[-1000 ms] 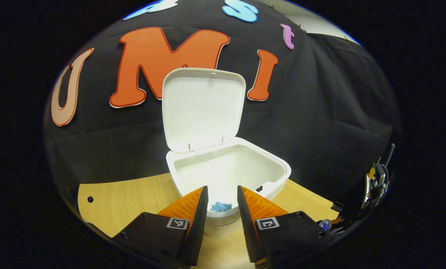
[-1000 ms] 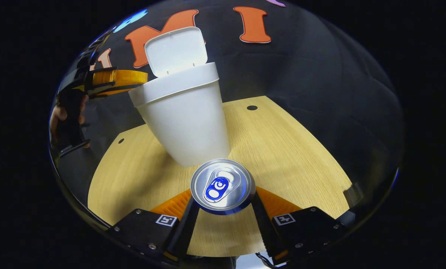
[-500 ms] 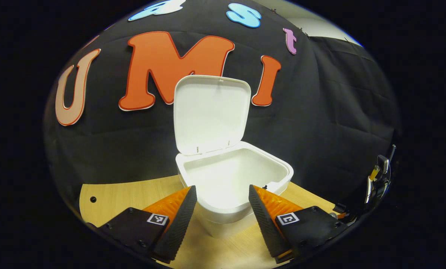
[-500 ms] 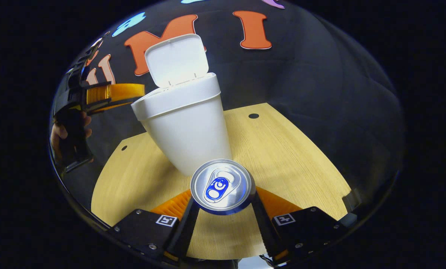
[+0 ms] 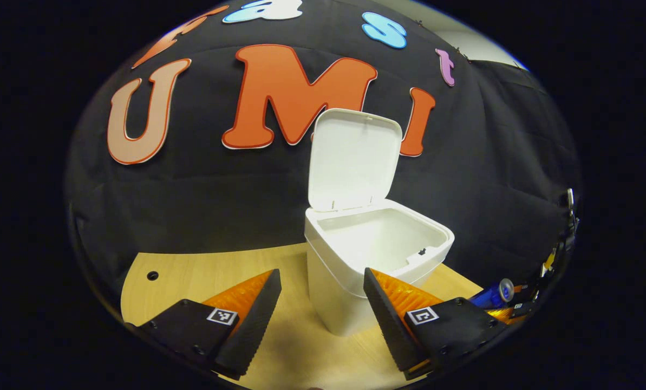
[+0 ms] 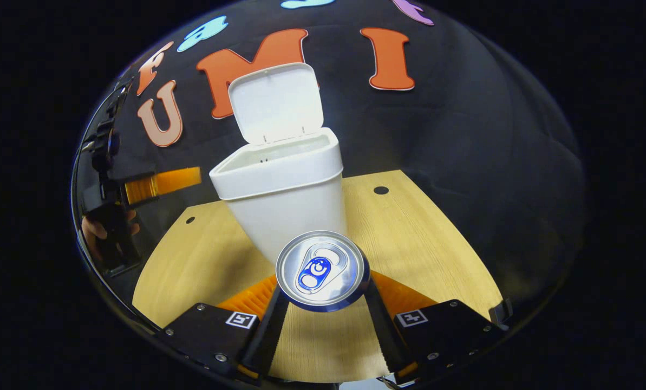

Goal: Press the lid of the desktop garbage bin to open it, pick up the crumpled paper on the desktop and throw it into the bin, then pick up the pop can on the desktop and drop it into the bin, and finally close the garbage bin lid.

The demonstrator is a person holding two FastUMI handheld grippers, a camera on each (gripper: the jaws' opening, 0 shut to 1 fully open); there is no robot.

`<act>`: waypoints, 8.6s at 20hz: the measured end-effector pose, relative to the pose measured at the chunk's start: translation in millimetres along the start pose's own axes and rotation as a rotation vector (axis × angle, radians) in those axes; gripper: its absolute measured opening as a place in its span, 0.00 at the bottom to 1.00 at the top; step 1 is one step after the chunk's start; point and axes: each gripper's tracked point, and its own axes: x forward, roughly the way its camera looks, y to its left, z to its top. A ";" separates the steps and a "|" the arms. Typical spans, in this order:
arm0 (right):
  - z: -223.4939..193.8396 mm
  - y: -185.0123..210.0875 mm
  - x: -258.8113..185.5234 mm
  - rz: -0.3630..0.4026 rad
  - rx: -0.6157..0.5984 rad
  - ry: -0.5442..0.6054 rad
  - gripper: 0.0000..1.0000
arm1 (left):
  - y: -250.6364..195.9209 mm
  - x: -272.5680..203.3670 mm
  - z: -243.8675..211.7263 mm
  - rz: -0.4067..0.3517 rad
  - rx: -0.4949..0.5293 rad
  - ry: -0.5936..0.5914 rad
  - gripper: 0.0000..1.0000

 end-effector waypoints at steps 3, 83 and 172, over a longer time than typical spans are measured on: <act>19.8 -1.0 -10.2 0.008 -0.028 -0.026 0.79 | 9.1 -10.6 0.9 0.026 0.011 -0.019 0.99; 265.5 69.0 38.8 0.064 -0.312 -0.337 0.82 | 185.8 -164.5 -36.3 0.490 -0.153 -0.094 0.98; 134.3 83.1 52.5 0.076 -0.210 0.002 0.62 | 163.4 -157.9 -84.0 0.466 -0.114 0.049 0.98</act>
